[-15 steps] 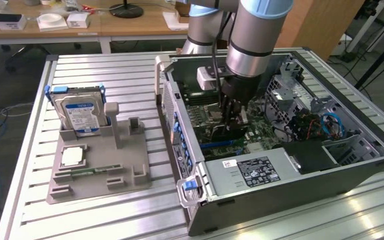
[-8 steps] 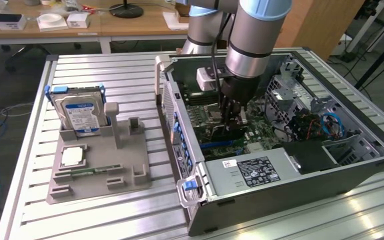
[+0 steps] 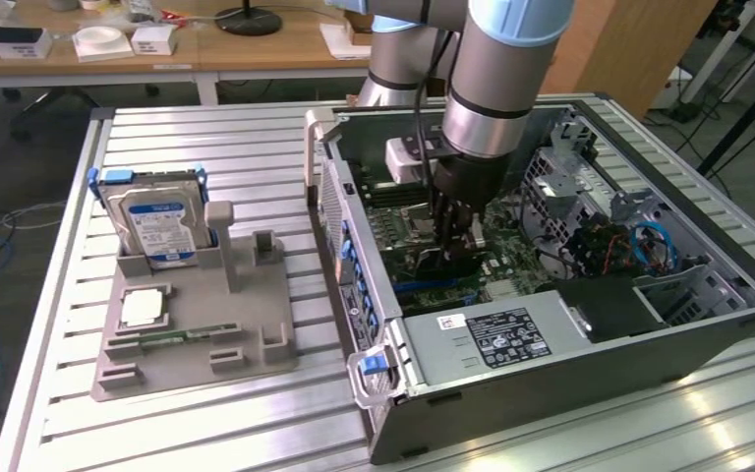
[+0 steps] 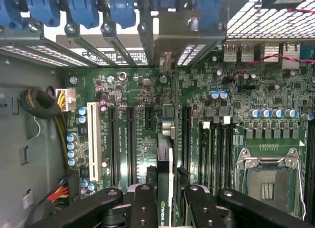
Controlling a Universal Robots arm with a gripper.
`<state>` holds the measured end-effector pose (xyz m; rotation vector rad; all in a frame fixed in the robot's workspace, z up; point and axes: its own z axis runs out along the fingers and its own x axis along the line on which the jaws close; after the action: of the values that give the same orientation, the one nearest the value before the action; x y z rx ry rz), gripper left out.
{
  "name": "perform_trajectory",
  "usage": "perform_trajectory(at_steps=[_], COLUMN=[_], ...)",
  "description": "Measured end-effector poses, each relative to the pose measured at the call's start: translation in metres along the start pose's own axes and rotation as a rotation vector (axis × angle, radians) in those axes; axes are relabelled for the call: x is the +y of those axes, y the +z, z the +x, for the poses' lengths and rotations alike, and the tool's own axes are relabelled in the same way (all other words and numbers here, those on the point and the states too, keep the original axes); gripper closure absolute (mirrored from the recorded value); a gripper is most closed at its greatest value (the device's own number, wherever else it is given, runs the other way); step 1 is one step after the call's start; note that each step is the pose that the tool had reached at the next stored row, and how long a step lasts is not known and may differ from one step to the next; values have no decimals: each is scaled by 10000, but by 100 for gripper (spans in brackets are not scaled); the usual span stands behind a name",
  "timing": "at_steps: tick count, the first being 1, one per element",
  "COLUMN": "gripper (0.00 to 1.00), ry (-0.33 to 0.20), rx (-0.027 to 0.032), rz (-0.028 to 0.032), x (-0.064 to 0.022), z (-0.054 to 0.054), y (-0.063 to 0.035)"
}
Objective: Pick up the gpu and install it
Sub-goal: 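Insert the gpu into the slot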
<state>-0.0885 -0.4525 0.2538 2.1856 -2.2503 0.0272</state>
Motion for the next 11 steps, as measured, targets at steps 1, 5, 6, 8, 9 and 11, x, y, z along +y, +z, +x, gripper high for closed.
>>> perform_trajectory(at_steps=[1,5,6,8,9,11], gripper=[74,74,74,74,74,74], ry=[-1,-2,0,0,0,1], rx=[4,3,3,3,3,2], rz=[-2,-3,-2,-2,-2,-3], x=[3,7,8,8,8,8], z=[1,1,1,1,1,1], y=[-1,1,1,1,1,1])
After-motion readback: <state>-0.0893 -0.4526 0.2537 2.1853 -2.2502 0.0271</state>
